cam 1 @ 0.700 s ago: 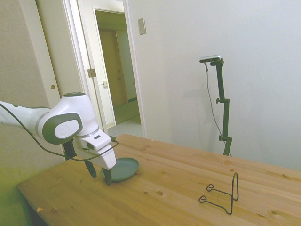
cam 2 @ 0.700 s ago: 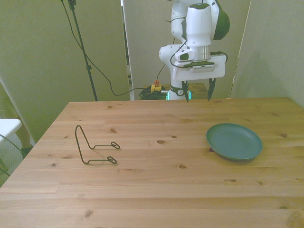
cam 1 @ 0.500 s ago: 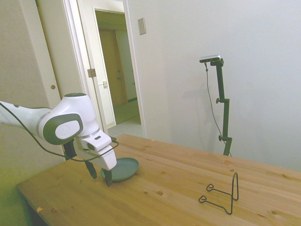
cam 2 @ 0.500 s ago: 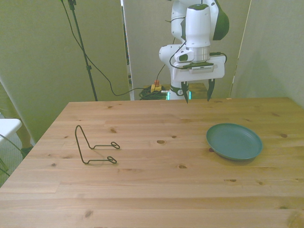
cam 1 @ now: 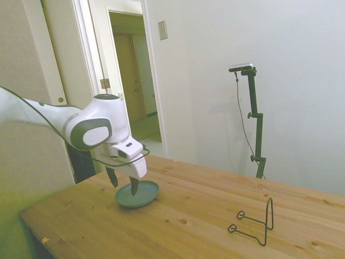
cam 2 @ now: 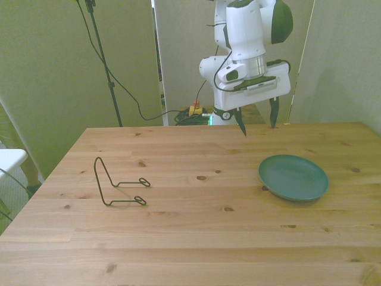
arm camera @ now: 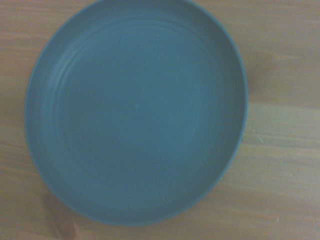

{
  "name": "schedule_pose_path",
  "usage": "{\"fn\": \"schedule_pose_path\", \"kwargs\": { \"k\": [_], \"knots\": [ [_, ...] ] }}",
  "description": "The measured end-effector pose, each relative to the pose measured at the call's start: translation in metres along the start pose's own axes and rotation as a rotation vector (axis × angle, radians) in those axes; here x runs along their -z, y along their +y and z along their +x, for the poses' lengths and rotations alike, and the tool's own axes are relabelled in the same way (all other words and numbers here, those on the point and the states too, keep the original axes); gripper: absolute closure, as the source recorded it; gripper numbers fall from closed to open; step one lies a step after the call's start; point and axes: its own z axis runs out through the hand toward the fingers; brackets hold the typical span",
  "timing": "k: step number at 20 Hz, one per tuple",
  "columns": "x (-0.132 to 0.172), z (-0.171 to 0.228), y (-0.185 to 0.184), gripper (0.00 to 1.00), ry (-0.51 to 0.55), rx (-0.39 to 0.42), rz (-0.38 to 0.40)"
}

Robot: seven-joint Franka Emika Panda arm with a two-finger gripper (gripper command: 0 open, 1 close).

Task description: Load the plate

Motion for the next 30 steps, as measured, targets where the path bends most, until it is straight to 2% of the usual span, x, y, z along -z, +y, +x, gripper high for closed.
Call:
{"fn": "schedule_pose_path", "kwargs": {
  "k": [5, 10, 22, 30],
  "knots": [
    [-0.021, 0.054, -0.006, 0.0, -0.071, 0.002, 0.027],
    [-0.032, 0.082, -0.004, 0.0, -0.122, 0.003, 0.06],
    [-0.066, 0.114, -0.002, 0.0, -0.192, 0.038, 0.114],
    [-0.079, 0.125, -0.027, 0.0, -0.243, 0.063, 0.126]
  ]
}}
